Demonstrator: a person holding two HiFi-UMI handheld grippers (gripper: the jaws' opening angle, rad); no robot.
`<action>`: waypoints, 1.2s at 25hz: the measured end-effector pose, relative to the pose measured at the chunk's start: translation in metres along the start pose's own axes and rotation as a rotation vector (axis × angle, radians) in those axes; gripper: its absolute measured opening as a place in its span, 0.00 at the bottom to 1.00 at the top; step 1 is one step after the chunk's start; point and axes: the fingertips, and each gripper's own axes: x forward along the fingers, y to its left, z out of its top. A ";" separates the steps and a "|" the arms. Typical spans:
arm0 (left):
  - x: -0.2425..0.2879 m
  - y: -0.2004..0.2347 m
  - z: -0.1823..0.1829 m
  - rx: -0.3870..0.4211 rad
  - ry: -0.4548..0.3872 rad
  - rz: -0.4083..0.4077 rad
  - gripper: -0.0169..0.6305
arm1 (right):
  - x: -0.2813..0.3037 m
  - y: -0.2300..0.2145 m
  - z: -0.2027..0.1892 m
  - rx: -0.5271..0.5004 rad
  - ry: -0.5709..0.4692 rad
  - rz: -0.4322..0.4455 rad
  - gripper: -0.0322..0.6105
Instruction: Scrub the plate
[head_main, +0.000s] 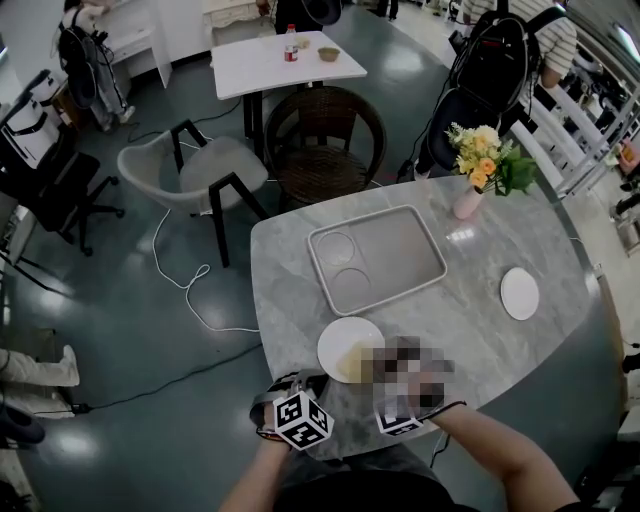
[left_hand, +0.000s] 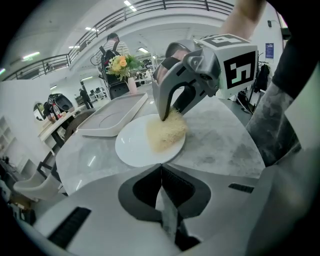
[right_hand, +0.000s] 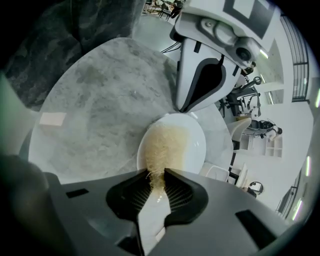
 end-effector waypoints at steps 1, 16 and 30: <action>0.000 0.000 0.000 -0.001 0.000 -0.001 0.04 | -0.001 0.001 0.002 -0.002 -0.004 0.003 0.17; -0.005 -0.009 -0.004 0.000 0.005 -0.010 0.04 | -0.020 0.017 0.014 0.004 -0.044 0.027 0.17; -0.011 -0.017 -0.008 0.013 0.011 -0.009 0.04 | -0.032 0.028 0.022 0.007 -0.065 0.042 0.17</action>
